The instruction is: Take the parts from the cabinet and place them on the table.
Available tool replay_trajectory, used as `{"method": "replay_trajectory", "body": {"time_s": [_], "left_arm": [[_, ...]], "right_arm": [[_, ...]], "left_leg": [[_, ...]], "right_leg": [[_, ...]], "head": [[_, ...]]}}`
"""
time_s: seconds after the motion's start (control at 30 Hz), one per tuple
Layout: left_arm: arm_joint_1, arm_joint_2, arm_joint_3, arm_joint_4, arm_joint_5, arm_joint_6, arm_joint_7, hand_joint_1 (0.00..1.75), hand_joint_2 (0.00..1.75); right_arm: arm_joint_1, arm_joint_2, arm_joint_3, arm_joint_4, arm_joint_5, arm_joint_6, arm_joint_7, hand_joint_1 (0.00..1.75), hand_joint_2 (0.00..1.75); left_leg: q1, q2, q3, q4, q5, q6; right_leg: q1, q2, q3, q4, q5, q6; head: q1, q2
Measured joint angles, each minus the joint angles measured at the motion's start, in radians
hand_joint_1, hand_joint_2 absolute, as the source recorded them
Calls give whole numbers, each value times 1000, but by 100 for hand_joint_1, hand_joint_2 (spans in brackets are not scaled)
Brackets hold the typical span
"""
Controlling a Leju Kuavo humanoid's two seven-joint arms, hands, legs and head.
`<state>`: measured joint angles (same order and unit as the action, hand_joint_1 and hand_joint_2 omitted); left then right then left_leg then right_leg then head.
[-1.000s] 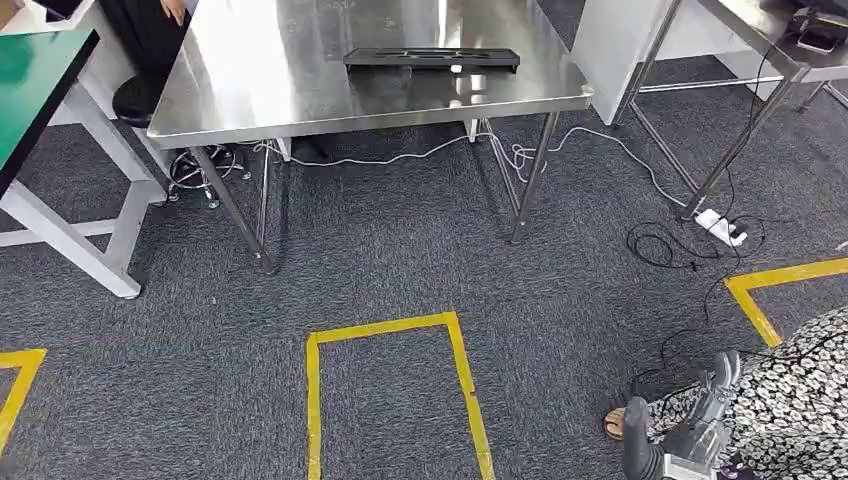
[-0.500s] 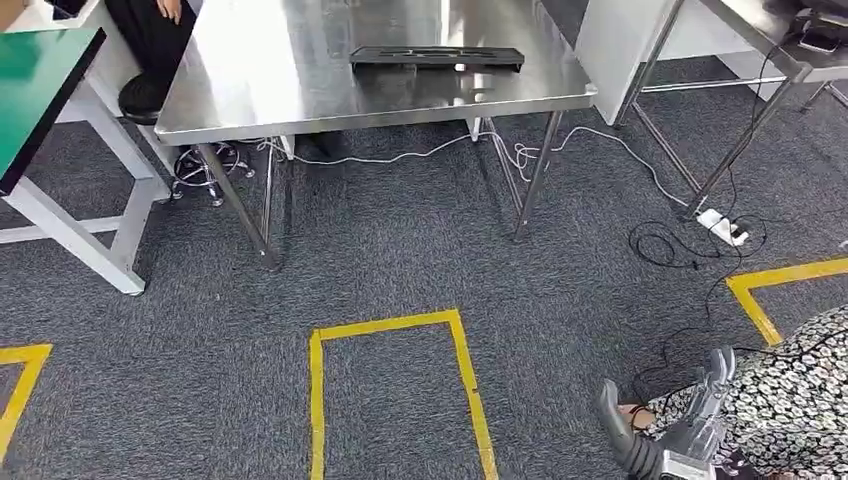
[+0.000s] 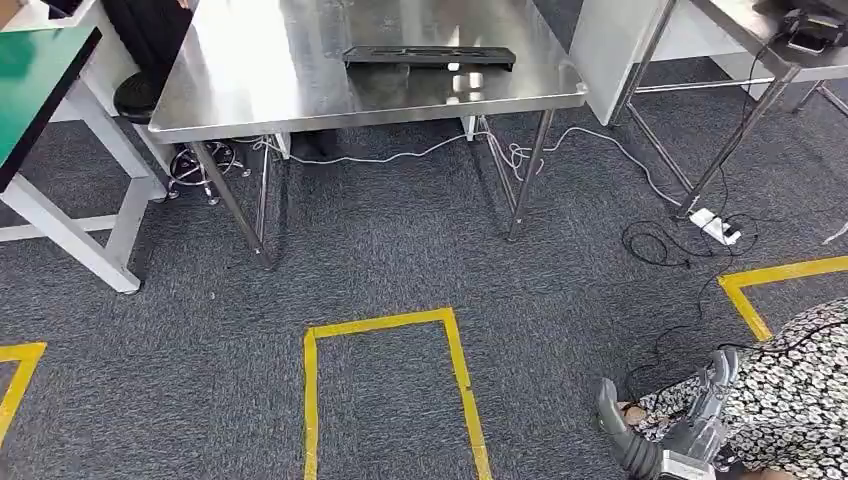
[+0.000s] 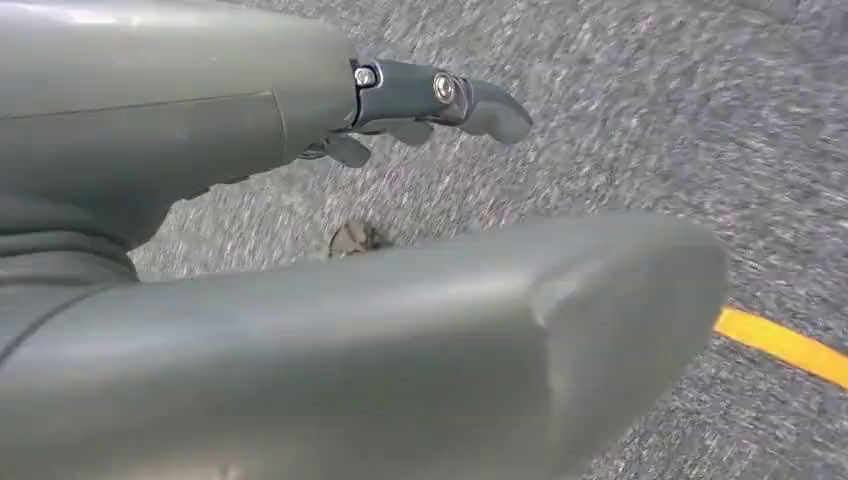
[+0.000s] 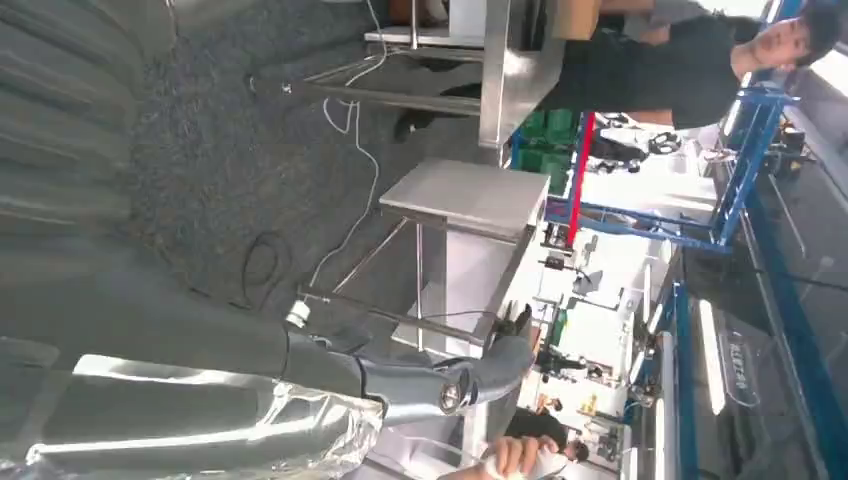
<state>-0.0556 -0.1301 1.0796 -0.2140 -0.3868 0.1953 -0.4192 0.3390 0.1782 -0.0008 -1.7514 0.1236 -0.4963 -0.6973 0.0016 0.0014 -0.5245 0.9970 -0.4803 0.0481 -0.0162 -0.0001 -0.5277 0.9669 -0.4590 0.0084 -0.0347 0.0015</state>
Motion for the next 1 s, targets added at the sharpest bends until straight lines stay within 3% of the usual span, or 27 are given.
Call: {"method": "replay_trajectory", "body": {"time_s": [0.07, 0.1, 0.13, 0.17, 0.2, 0.23, 0.27, 0.3, 0.33, 0.4, 0.43, 0.47, 0.57, 0.6, 0.63, 0.7, 0.97, 1.0], "left_arm": [[3, 1, 0, 0, 1, -1, -1, 0, 0], [2, 1, 0, 0, 1, -1, -1, 0, 0], [0, 0, 0, 0, 1, -2, -2, 0, 0], [0, 0, 0, 0, 1, -2, -2, 0, 0], [0, 0, 0, 0, 1, -2, -2, 0, 0], [1, 0, 0, 0, 1, -2, -2, 0, 0], [2, 0, 0, 0, 1, -2, -2, 0, 0], [2, 0, 0, 0, 1, -2, -2, 0, 0], [2, -1, 0, 1, 1, -3, -2, 0, 0], [2, -5, 0, 1, 1, -4, -2, 0, 0], [2, -5, 0, 1, 1, -4, -2, 0, 0], [2, -5, 0, 1, 1, -3, -2, 0, 0], [2, -5, 1, 1, 1, -2, -2, 0, 0], [3, -5, 1, 1, 1, -2, -2, 0, 0], [3, -4, 1, 1, 1, -1, -2, 0, 0], [3, -5, 1, 1, 1, -1, -2, 0, 0], [3, -5, 1, 1, 1, -1, -2, 0, 0], [4, -5, 1, 2, 1, -1, -2, 0, 0]], "right_arm": [[0, 2, 0, 0, 0, 0, 0, 0, 175], [0, 1, 0, -1, 0, 0, 0, 0, 175], [0, 0, 0, -1, 0, 0, 0, 0, 175], [-1, 0, 0, 0, 0, 0, 0, 0, 175], [0, -1, 0, 0, -1, 0, 0, 0, 175], [1, -2, 0, 0, -1, 0, 0, 0, 175], [1, -2, -1, 0, -1, 0, 0, 0, 175], [1, -2, -1, 1, -1, 0, 0, 0, 175], [1, -3, -1, 1, -1, 0, 0, 0, 175], [-1, -4, -2, 1, -1, 0, 0, 0, 175], [-3, -4, -2, 1, -1, 0, 0, 0, 175], [-5, -3, -1, 1, -2, 0, 0, 0, 175], [-5, -5, -2, 1, -2, 0, 0, 0, 175], [-5, -4, -2, 1, -2, 0, 0, 0, 175], [-6, -3, -2, 1, -2, 1, 0, 0, 175], [-6, -3, -2, 1, -2, 1, 0, 0, 175], [-6, -3, -2, 1, -2, 1, 0, 0, 175], [-6, -3, -3, 2, -2, 1, 0, 0, 175]], "left_leg": [[-3, 0, -3, -7, 8, 10], [9, 3, 4, -31, 26, 20], [6, 7, 2, -37, 33, 24], [5, 7, -6, -36, 38, 30], [3, 7, -13, -36, 42, 30], [1, 8, -20, -35, 45, 31], [1, 8, -26, -35, 49, 30], [1, 8, -31, -35, 53, 27], [1, 8, -34, -34, 56, 25], [1, 6, -38, -27, 59, 19], [-1, 6, -43, -19, 59, 15], [-10, 6, -50, -5, 53, 6], [-2, 7, -52, -8, 62, -10], [2, 6, -57, -1, 60, -13], [7, 3, -65, 20, 33, -21], [12, 2, -117, 159, -72, -34], [12, 2, -123, 174, -81, -35], [17, 2, -164, 291, -132, -42]], "right_leg": [[0, -1, 0, -7, 8, 13], [6, -1, -7, -1, 2, 16], [5, 0, -26, 30, -24, 13], [3, 0, -59, 96, -63, 7], [3, 0, -102, 189, -105, 3], [0, 0, -143, 280, -139, 4], [-1, 0, -166, 335, -153, 11], [-4, 0, -162, 333, -146, 19], [-4, 0, -130, 283, -124, 30], [-11, -2, -11, 78, -57, 46], [-14, -4, 34, 3, -47, 44], [-8, 1, 24, -7, -38, 32], [-3, 0, 19, -2, -29, 13], [-20, 0, 18, -6, -21, 2], [-19, -1, 26, -6, -17, -4], [-17, -3, 13, -4, -7, -18], [-17, -3, 12, -4, -5, -19], [-14, -3, 0, -1, 0, -17]], "head": [[1, 0], [3, 0], [5, 0], [6, 0], [8, 0], [7, 0], [8, 0], [7, 0], [7, 0], [8, 0], [9, 0], [7, 0], [2, 0], [2, 0], [3, 0], [-3, 0], [-3, 0], [-3, 0]]}}
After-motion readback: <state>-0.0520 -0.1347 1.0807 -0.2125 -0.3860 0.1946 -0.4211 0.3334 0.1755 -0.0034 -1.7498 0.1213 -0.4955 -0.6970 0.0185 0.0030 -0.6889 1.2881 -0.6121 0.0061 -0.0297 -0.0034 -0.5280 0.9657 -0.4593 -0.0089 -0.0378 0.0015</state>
